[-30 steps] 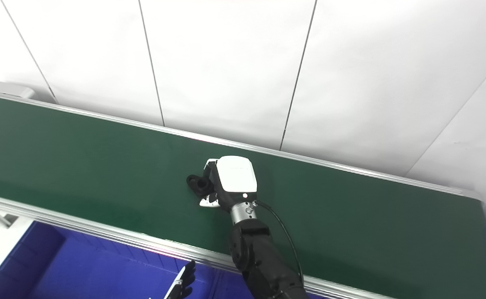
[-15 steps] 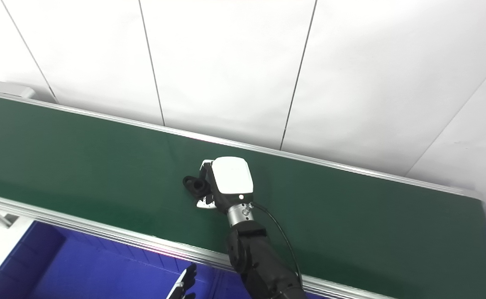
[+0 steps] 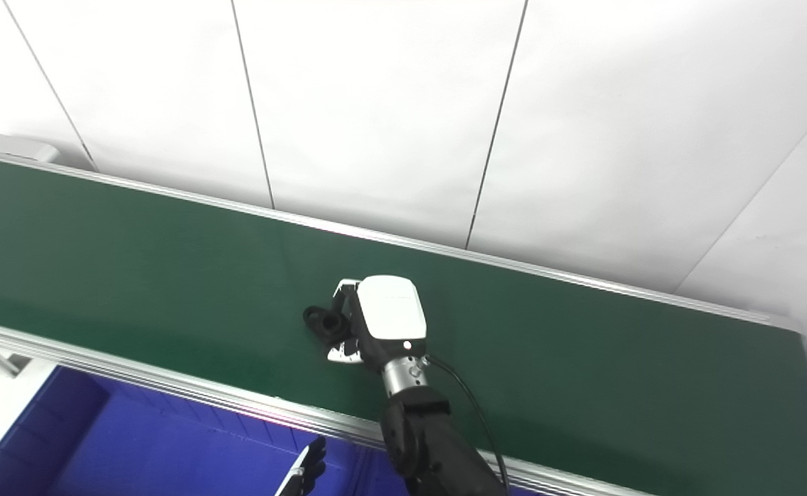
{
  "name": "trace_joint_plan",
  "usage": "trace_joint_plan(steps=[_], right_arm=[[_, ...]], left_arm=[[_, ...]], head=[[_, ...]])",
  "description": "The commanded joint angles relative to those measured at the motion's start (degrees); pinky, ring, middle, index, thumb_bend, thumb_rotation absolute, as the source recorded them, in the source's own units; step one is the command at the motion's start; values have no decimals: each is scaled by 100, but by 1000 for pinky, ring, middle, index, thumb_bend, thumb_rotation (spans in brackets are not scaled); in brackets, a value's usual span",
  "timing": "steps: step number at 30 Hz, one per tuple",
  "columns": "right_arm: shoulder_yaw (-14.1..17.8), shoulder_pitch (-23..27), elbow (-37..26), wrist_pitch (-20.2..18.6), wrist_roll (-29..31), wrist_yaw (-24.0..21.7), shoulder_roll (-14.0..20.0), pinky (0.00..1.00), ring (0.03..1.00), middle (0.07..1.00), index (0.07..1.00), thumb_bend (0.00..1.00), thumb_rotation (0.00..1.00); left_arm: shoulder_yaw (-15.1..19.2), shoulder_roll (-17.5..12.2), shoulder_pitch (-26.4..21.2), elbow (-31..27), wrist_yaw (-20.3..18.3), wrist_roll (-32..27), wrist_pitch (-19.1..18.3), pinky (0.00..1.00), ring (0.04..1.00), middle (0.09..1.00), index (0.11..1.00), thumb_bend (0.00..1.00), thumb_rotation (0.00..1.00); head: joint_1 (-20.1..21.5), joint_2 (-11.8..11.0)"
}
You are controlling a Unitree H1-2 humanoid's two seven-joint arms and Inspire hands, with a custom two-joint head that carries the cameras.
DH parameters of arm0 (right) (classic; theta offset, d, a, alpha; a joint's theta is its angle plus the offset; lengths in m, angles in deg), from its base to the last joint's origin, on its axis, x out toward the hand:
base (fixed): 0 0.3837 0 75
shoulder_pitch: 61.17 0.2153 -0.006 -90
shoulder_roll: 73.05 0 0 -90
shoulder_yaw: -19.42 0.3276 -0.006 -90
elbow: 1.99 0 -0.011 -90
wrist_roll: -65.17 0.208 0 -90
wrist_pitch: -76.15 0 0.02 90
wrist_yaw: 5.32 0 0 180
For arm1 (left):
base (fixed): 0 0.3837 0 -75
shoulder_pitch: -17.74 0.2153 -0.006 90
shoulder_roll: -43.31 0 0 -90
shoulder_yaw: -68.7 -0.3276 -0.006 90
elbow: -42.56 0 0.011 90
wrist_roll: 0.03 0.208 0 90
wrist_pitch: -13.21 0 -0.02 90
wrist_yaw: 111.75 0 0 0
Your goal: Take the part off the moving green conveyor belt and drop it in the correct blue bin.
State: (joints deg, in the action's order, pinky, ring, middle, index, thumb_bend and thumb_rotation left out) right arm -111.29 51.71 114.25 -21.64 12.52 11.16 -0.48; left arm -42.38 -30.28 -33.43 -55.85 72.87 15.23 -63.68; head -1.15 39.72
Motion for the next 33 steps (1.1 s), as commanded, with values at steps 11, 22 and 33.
trace_joint_plan(steps=[11,22,33], right_arm=[[219,-972,-3248,-720,-527,-1715,394,151,207,309,490,504,129],[532,-2796,-5775,-578,-1014,-2832,1027,122,189,296,487,504,126],[716,-4630,-7047,-234,-1424,-3282,1077,128,196,315,487,503,128]], left_arm=[[-4,-48,56,-709,-317,-393,-227,1000,998,1000,1000,747,1000],[195,-214,-51,-1056,-574,-683,-532,1000,1000,1000,1000,747,1000],[448,-456,-188,-1467,-883,-1321,-1055,1000,1000,1000,1000,687,1000]], head=[[694,406],[1311,837],[1863,1280]])
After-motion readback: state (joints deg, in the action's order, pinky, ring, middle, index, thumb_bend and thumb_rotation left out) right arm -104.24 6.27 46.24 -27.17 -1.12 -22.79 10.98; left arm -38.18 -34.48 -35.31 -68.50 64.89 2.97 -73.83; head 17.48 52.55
